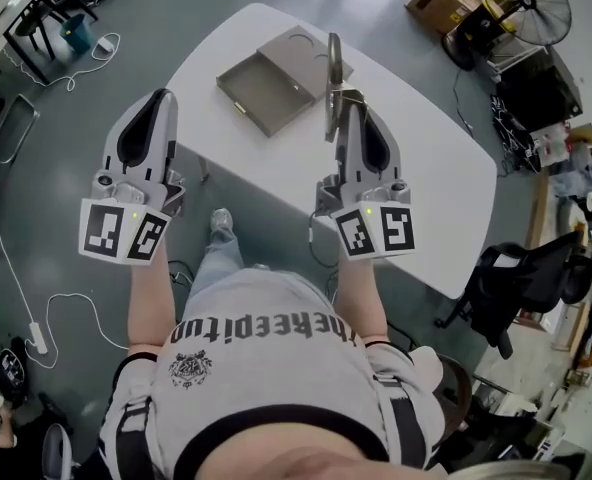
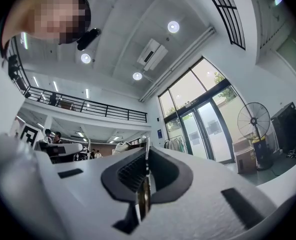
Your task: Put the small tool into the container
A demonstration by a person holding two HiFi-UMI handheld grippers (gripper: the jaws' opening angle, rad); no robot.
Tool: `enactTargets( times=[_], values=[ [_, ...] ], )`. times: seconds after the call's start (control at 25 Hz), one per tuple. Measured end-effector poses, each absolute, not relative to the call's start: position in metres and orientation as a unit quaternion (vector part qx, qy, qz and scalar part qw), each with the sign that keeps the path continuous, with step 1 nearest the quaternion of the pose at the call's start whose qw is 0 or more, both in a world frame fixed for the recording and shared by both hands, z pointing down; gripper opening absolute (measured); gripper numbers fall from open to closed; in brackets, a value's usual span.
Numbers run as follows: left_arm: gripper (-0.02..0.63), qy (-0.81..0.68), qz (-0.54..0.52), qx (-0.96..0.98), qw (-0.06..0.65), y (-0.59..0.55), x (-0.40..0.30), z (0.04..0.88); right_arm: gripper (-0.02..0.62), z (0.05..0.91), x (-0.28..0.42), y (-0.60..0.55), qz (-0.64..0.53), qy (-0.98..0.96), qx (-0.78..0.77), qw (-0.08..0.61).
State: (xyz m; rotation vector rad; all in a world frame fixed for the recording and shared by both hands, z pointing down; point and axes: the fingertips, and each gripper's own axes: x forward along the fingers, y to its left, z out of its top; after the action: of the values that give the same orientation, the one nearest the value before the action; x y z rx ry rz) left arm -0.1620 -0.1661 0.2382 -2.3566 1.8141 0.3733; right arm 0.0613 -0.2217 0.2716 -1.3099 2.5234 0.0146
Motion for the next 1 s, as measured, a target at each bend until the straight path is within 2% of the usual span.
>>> enactTargets(
  times=[0.56, 1.0],
  values=[
    [0.014, 0.566, 0.121, -0.813, 0.053, -0.286, -0.233, 0.245, 0.002, 0.288, -0.009, -0.324, -0.002, 0.857, -0.499, 0.128],
    [0.014, 0.536, 0.125, -0.834, 0.037, -0.344, -0.254, 0.258, 0.002, 0.332, -0.031, -0.374, -0.027, 0.841, -0.535, 0.08]
  ],
)
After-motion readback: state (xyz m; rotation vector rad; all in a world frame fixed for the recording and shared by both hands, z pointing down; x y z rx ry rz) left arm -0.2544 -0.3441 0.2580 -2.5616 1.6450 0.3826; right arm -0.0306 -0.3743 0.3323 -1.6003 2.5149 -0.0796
